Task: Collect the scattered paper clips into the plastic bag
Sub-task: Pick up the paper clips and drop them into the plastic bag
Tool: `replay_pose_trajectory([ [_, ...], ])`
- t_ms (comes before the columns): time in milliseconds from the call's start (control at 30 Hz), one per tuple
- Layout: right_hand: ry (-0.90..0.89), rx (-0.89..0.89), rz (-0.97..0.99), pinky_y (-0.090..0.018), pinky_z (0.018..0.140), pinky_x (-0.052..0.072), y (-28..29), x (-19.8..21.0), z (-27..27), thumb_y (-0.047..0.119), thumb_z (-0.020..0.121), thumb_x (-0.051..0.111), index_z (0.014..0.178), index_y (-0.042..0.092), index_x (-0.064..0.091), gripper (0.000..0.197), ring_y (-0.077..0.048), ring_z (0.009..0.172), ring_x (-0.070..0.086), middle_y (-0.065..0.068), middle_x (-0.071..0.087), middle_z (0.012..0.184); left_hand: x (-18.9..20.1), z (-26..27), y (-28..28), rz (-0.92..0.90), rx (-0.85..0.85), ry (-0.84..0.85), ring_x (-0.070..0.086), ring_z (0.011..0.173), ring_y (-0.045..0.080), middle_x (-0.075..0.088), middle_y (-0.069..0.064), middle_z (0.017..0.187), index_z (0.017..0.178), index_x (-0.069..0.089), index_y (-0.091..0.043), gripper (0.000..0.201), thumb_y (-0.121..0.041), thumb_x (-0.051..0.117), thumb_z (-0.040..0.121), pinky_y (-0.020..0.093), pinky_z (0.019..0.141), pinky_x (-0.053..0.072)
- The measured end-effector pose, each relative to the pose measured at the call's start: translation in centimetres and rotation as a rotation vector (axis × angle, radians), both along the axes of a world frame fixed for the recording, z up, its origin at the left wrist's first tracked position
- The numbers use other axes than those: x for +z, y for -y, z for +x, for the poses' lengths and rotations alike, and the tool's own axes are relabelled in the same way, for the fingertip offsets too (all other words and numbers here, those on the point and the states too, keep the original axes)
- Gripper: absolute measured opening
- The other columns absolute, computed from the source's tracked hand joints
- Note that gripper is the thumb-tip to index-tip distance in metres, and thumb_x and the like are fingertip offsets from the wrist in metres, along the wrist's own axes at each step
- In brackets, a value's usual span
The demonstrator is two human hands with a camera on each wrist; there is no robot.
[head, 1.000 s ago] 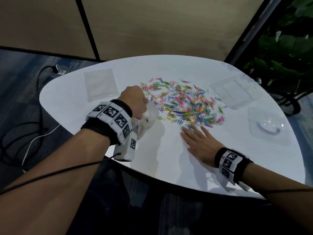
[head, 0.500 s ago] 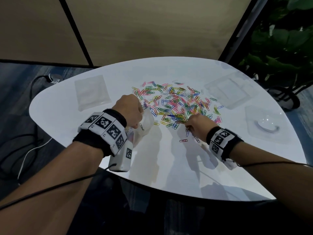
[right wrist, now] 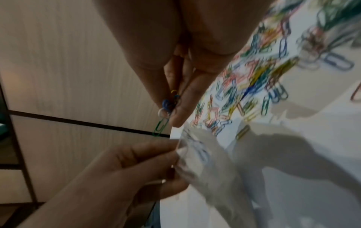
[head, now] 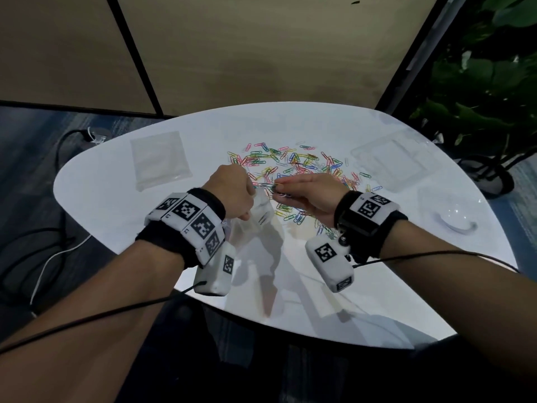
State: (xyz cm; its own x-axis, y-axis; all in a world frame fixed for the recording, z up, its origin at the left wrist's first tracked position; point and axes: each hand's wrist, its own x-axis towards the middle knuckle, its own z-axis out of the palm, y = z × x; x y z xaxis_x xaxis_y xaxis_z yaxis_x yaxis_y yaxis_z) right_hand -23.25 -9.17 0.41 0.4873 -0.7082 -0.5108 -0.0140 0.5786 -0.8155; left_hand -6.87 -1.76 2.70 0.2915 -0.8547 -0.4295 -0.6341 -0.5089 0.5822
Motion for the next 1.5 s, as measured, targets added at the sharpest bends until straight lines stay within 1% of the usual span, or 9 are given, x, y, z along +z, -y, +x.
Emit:
replay_pose_trajectory([
  [333, -0.312, 0.162, -0.220, -0.023, 0.068, 0.060, -2.3, -1.4, 4.1, -0.011, 0.084, 0.062, 0.105, -0.009, 0.069, 0.022, -0.023, 0.071, 0.066, -0.026, 0.070, 0.097, 0.0, 0.5, -0.3, -0.094, 0.045, -0.041, 0.077, 0.073, 0.025, 0.076, 0.013, 0.083, 0.100, 0.076, -0.003, 0.025, 0.006, 0.057, 0.088, 0.040, 0.081, 0.063],
  [533, -0.711, 0.808, -0.866, -0.018, 0.066, 0.045, -2.1, -0.6, 3.2, 0.007, 0.086, 0.055, 0.099, 0.020, 0.076, 0.028, -0.012, 0.070, 0.059, 0.005, 0.067, 0.079, 0.0, 0.3, -0.5, -0.095, -0.002, -0.038, 0.075, 0.081, 0.024, 0.076, 0.011, 0.094, 0.101, 0.077, -0.005, 0.026, 0.006, 0.058, 0.086, 0.038, 0.084, 0.062],
  [667, -0.482, 0.494, -0.643, -0.027, 0.073, 0.061, -0.8, 0.2, 0.7, -0.002, 0.090, 0.056, 0.102, 0.009, 0.075, 0.024, -0.017, 0.082, 0.073, -0.005, 0.074, 0.093, 0.2, 0.8, -0.6, -0.081, 0.002, -0.003, 0.076, 0.071, 0.020, 0.074, 0.007, 0.082, 0.102, 0.075, -0.006, 0.027, 0.005, 0.056, 0.087, 0.038, 0.080, 0.064],
  [733, -0.665, 0.467, -0.699, -0.031, 0.071, 0.062, 0.6, -0.4, -1.8, 0.008, 0.088, 0.066, 0.110, 0.012, 0.071, 0.023, -0.020, 0.082, 0.072, -0.004, 0.073, 0.094, 0.2, 1.2, -0.7, -0.077, 0.011, 0.011, 0.077, 0.069, 0.022, 0.075, 0.010, 0.087, 0.100, 0.075, -0.005, 0.025, 0.006, 0.056, 0.087, 0.039, 0.078, 0.064],
  [867, -1.419, 0.805, -0.655, -0.044, 0.105, 0.044, 2.4, -3.3, -7.2, 0.052, 0.067, 0.081, 0.148, 0.019, 0.032, 0.100, -0.031, 0.129, 0.048, -0.013, 0.046, 0.142, 0.1, 1.4, -0.7, -0.056, -0.007, 0.047, 0.077, 0.071, 0.024, 0.078, 0.015, 0.090, 0.091, 0.076, -0.004, 0.025, 0.009, 0.056, 0.083, 0.042, 0.075, 0.064],
  [967, -1.525, 0.861, -0.600, -0.049, 0.108, 0.040, 2.0, -5.3, -9.0, 0.064, 0.057, 0.081, 0.151, 0.017, 0.016, 0.124, -0.037, 0.137, 0.036, -0.019, 0.028, 0.150, 0.2, 1.2, -0.6, -0.045, -0.016, 0.048, 0.076, 0.081, 0.027, 0.077, 0.013, 0.095, 0.104, 0.076, -0.003, 0.027, 0.008, 0.061, 0.084, 0.042, 0.078, 0.064],
  [1167, -1.381, 0.709, -0.770, -0.041, 0.091, 0.050, 1.4, -7.3, -7.1, 0.040, 0.073, 0.080, 0.140, 0.021, 0.039, 0.081, -0.034, 0.114, 0.055, -0.014, 0.041, 0.134, 0.4, 0.9, -0.6, -0.027, -0.056, 0.066, 0.075, 0.086, 0.027, 0.077, 0.013, 0.092, 0.108, 0.075, -0.005, 0.032, 0.008, 0.059, 0.083, 0.041, 0.083, 0.063],
  [1300, -1.297, 0.656, -0.955, -0.027, 0.073, 0.046, 1.7, -7.4, -5.5, 0.011, 0.082, 0.067, 0.101, 0.013, 0.069, 0.019, -0.027, 0.093, 0.063, -0.006, 0.060, 0.096, 0.3, 1.4, -0.8, -0.016, -0.030, 0.046, 0.077, 0.075, 0.024, 0.078, 0.012, 0.093, 0.109, 0.073, -0.006, 0.031, 0.006, 0.056, 0.086, 0.040, 0.080, 0.064],
  [1500, -1.250, 0.484, -0.816, -0.025, 0.075, 0.057, 3.2, -5.8, -5.4, 0.018, 0.083, 0.074, 0.088, 0.011, 0.078, 0.009, -0.016, 0.073, 0.068, -0.004, 0.075, 0.082, 0.6, 1.5, -0.8, -0.003, -0.049, 0.059, 0.077, 0.074, 0.024, 0.077, 0.012, 0.087, 0.109, 0.073, -0.008, 0.031, 0.004, 0.055, 0.088, 0.038, 0.082, 0.063],
])
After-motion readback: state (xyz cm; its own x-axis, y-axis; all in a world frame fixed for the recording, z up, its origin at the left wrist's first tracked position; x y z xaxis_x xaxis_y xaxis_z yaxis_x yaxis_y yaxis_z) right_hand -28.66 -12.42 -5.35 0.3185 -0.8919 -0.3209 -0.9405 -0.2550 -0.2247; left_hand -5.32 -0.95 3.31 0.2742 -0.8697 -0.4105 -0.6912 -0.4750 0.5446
